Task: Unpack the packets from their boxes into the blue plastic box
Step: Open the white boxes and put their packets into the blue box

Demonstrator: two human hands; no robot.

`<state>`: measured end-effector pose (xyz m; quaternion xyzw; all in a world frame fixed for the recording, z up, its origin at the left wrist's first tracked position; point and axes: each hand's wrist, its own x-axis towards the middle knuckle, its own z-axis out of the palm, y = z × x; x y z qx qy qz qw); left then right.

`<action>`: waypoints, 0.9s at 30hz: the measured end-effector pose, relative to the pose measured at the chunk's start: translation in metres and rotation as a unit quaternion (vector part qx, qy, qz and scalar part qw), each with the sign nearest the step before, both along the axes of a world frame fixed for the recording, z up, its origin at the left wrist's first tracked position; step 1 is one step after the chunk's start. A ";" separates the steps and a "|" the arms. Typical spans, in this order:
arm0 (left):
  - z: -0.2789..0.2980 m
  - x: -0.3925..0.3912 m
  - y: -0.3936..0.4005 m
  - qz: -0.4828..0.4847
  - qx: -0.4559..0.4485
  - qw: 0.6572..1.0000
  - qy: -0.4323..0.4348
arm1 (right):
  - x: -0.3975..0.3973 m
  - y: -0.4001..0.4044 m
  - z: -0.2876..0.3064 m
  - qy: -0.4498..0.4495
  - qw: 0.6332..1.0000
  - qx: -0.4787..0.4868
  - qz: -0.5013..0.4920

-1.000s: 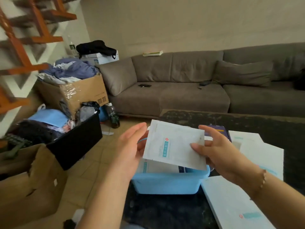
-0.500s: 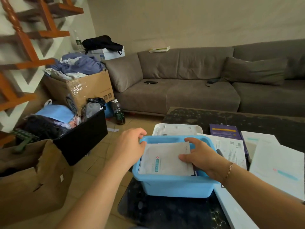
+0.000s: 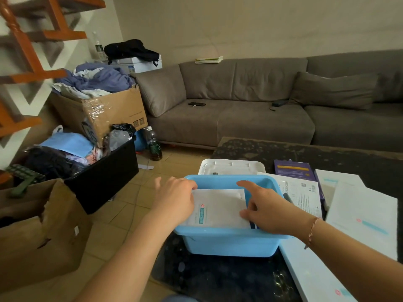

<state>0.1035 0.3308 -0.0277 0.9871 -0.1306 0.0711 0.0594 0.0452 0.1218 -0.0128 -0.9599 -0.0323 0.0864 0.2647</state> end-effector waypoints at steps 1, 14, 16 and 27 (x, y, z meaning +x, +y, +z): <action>-0.001 0.000 0.000 0.000 -0.004 1.000 0.001 | 0.000 -0.001 -0.001 -0.002 1.000 0.004 0.009; -0.004 -0.003 -0.005 0.025 -0.002 1.000 0.003 | 0.004 -0.009 0.010 0.053 0.986 -0.112 0.114; -0.004 -0.004 -0.005 0.027 -0.007 1.000 0.004 | 0.005 -0.010 0.011 0.062 0.983 -0.123 0.122; -0.005 -0.004 -0.007 0.025 0.001 1.000 0.011 | 0.011 -0.016 0.008 0.057 0.980 -0.148 0.119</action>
